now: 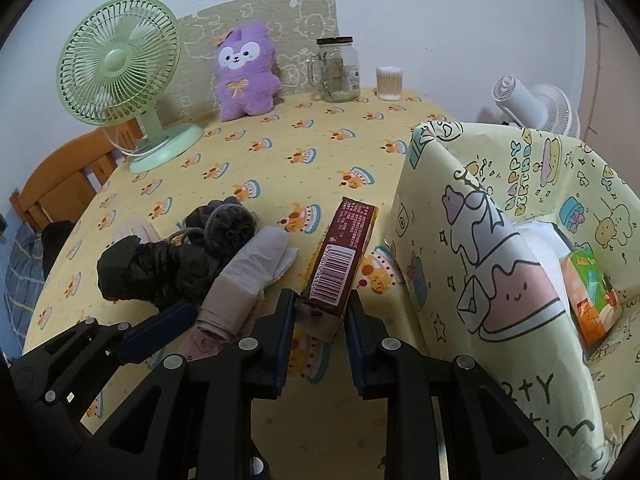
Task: Organize soft objects
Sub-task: 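Grasp the red-brown barcode box with the right gripper while the left gripper grasps the white glove, then lift the red-brown box and white glove and carry them toward the storage box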
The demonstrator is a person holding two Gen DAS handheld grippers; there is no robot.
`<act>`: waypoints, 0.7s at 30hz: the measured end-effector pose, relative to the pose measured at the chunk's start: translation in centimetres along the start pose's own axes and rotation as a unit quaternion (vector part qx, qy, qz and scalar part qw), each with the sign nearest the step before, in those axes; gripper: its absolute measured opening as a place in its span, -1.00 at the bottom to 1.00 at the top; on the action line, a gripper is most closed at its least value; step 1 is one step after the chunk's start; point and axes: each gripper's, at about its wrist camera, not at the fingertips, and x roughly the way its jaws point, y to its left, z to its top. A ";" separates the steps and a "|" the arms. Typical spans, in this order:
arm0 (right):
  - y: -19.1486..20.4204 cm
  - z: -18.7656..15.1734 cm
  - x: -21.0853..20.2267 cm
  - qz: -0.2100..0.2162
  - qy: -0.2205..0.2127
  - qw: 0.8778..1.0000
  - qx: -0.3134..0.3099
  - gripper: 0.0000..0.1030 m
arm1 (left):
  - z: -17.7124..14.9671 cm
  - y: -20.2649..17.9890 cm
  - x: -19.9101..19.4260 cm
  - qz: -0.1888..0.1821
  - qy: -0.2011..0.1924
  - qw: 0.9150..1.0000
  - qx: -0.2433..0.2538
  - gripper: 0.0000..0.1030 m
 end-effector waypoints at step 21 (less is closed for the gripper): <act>0.7 0.3 -0.5 0.001 -0.006 1.000 -0.006 -0.47 | -0.3 0.9 -1.2 0.026 -0.019 0.998 -0.045 -0.97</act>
